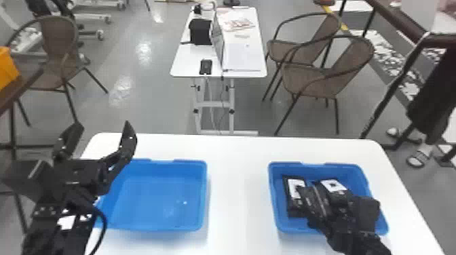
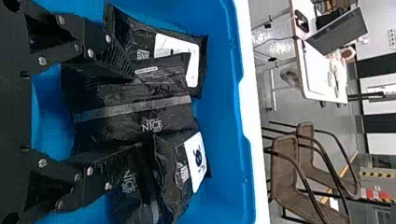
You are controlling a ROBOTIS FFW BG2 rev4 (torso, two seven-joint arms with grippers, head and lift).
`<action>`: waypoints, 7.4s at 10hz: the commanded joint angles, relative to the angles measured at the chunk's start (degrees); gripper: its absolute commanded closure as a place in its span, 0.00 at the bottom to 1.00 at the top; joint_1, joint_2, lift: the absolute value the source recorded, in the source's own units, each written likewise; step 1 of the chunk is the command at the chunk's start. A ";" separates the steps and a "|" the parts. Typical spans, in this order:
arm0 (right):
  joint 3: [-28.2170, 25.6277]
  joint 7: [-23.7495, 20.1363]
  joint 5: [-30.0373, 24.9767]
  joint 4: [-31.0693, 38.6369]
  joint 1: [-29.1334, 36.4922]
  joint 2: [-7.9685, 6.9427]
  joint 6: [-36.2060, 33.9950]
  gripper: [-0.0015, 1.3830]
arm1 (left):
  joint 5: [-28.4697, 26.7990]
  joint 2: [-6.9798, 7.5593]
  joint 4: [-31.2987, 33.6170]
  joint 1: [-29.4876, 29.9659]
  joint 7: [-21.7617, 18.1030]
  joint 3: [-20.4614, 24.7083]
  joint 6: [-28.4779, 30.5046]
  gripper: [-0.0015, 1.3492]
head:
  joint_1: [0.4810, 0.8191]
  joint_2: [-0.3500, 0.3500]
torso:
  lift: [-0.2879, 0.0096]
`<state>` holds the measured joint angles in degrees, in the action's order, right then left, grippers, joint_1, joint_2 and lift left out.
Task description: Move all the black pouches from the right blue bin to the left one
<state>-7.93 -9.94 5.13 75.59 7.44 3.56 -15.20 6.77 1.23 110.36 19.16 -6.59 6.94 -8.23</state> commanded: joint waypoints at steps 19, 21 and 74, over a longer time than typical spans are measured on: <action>33.15 -24.08 12.97 11.77 -24.14 3.47 -1.50 0.92 | 27.07 2.29 -1.46 -10.81 -15.29 0.62 28.62 0.07 | 0.54 0.86 | 0.97; 34.38 -23.90 14.64 10.89 -24.84 3.47 -1.50 0.92 | 25.93 2.11 -3.22 -10.73 -15.20 -0.35 24.76 0.07 | 0.53 0.88 | 0.97; 2.83 -10.63 8.58 6.58 0.82 0.75 -1.50 0.92 | 1.49 -1.05 -10.07 -2.82 -10.10 2.11 -1.35 0.25 | 0.63 0.57 | 0.97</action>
<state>-5.12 -20.65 13.42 77.82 6.41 3.95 -15.33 8.01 0.17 100.27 16.38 -16.70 9.15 -9.78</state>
